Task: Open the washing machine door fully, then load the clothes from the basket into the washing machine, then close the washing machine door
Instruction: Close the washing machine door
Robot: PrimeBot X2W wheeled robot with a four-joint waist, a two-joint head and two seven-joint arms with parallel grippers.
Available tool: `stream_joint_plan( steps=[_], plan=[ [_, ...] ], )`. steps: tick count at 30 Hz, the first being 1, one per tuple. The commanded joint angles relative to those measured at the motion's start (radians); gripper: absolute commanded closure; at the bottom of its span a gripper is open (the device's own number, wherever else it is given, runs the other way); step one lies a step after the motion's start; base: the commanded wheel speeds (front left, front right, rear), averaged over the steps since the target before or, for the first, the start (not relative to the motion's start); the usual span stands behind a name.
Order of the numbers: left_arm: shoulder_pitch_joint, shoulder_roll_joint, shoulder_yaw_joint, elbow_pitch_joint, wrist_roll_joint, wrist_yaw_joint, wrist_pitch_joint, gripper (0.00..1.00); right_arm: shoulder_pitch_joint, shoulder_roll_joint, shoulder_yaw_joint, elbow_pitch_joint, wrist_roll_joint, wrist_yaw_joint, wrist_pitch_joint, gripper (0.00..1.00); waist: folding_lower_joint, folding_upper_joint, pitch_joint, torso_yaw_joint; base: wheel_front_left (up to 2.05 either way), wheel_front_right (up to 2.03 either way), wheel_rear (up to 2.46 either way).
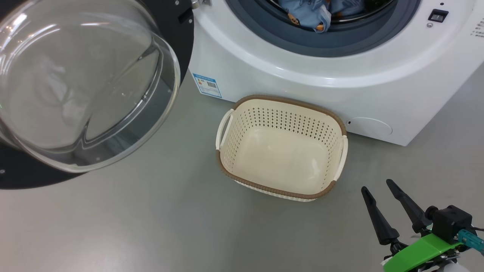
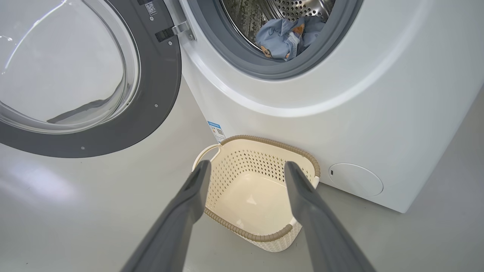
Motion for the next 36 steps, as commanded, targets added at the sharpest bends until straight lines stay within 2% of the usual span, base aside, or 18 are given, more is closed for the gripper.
stream_joint_plan(
  steps=[1, 36],
  plan=[
    [0.005, 0.058, 0.009, -0.04, -0.016, -0.005, 0.025, 1.0, -0.012, -0.009, 0.02, -0.022, -0.006, 0.002, -0.005, 0.0, 0.0, -0.0001, -0.004, -0.002, 0.0, 0.0, 0.0],
    [0.16, 0.106, -0.082, -0.317, -0.215, -0.005, 0.407, 1.0, 0.058, 0.038, -0.028, -0.016, -0.021, 0.002, -0.005, 0.0, 0.0, -0.0001, -0.136, -0.011, 0.0, 0.0, 0.0]
  ],
)
